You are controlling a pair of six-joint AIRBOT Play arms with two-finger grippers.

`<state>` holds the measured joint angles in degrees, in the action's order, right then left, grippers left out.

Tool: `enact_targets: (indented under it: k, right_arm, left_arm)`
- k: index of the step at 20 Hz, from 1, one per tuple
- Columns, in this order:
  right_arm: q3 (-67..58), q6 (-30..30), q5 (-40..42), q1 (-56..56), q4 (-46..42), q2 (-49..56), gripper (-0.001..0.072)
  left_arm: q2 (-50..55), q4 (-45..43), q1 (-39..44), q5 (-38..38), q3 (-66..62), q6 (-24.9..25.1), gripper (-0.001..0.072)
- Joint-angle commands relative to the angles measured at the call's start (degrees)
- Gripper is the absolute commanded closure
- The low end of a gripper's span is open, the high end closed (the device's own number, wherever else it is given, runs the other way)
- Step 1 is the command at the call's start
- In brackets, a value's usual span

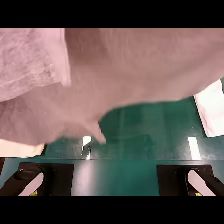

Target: Fold the shirts.

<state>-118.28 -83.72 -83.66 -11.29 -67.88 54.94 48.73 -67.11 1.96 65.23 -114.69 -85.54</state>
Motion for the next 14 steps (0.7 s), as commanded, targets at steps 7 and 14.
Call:
enact_targets:
  k: [7, 14]
  right_arm:
    - [18.56, -3.45, -8.02, 3.69, -1.33, 20.65, 0.0700]
    - [15.30, -2.73, -1.01, 6.78, -0.63, 44.65, 0.0700]
  left_arm:
    - [20.11, -1.29, 0.02, 3.56, 28.59, -1.95, 0.0687]
    - [40.57, -1.42, 0.00, -11.19, 29.55, 0.48, 0.0687]
